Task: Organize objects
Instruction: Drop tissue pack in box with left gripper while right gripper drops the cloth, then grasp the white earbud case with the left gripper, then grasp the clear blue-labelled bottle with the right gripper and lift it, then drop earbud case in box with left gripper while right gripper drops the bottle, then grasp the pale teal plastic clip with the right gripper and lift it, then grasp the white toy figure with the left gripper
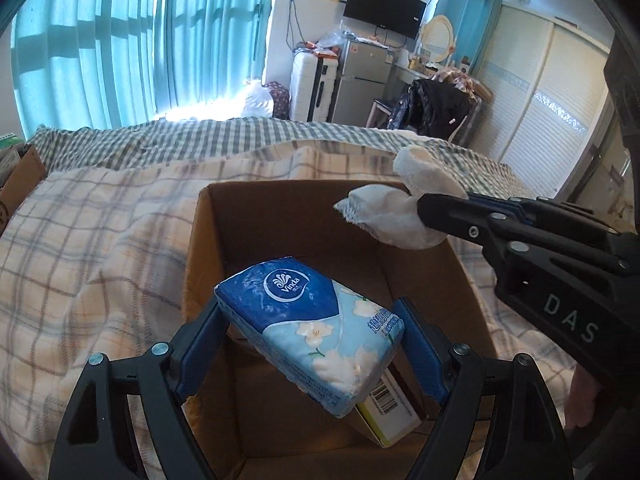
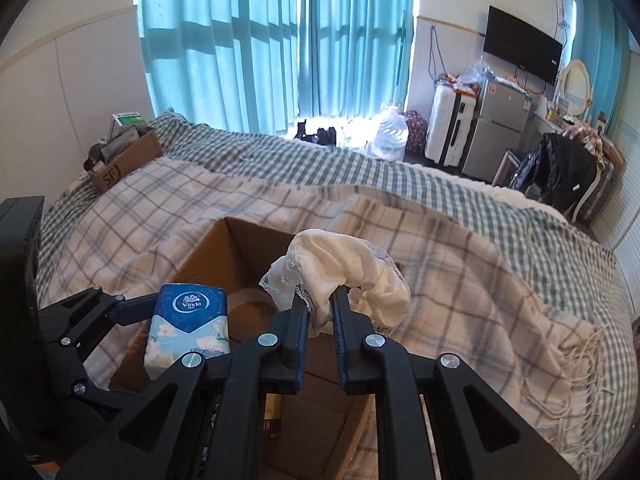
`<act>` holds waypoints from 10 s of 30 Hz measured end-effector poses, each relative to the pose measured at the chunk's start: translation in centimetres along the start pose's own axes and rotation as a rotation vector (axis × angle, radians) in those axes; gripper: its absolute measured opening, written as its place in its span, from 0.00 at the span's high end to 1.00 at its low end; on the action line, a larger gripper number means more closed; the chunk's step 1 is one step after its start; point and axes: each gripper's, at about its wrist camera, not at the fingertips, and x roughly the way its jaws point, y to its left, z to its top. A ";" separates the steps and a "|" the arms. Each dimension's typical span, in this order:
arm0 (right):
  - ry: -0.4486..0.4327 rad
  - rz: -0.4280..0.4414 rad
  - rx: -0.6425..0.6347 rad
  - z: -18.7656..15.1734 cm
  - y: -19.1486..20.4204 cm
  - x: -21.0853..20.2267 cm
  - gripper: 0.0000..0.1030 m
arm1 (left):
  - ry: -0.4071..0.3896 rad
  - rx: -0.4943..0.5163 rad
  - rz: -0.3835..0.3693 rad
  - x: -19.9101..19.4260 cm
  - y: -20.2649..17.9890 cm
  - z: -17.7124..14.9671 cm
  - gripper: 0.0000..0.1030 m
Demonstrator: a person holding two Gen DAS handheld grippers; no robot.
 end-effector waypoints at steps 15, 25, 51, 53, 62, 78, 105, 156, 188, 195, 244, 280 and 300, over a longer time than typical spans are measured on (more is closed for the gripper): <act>-0.096 -0.064 0.056 0.1 -1.1 -7.6 0.39 | -0.010 -0.025 0.012 -4.4 -0.4 0.0 0.03; -0.185 -0.120 0.041 -1.4 0.7 -18.8 0.29 | -0.128 0.026 0.113 -14.7 -1.5 -0.2 0.00; -0.107 -0.173 0.133 -18.3 1.2 -17.0 0.00 | -0.015 -0.088 0.199 -11.4 -0.6 -15.9 0.00; -0.085 -0.153 0.143 -19.6 1.2 -15.4 0.00 | 0.021 -0.085 0.214 -10.2 -0.5 -17.3 0.00; -0.005 -0.175 0.108 -21.5 1.9 -13.0 0.00 | 0.207 0.068 0.233 -6.2 -3.0 -21.5 0.08; 0.017 -0.177 0.128 -21.7 1.7 -12.8 0.00 | 0.228 -0.020 0.093 -7.9 -2.6 -22.3 0.48; 0.220 -0.127 0.109 -19.4 9.7 -5.1 0.00 | 0.021 -0.117 0.198 -10.4 4.8 -16.6 0.48; -0.238 -0.020 0.067 -5.6 3.2 -20.1 0.11 | -0.141 0.009 0.056 -14.1 -2.3 -3.5 0.48; -0.066 0.020 0.126 0.0 -0.5 -1.9 0.11 | 0.000 -0.046 -0.023 -1.3 1.8 -0.8 0.47; -0.121 0.006 0.131 0.5 -0.8 -5.4 0.10 | -0.052 -0.044 -0.003 -4.1 1.4 -0.4 0.19; 0.244 0.139 -0.254 -22.9 13.8 -3.8 0.23 | 0.059 -0.101 0.220 -12.0 5.0 -19.4 0.00; 0.014 0.028 0.116 -19.4 5.2 -10.3 0.88 | 0.097 -0.064 0.204 -8.0 0.2 -16.2 0.00; 0.022 0.049 0.148 -20.6 3.8 -10.3 0.88 | 0.174 0.024 0.206 -3.5 -1.0 -16.7 0.32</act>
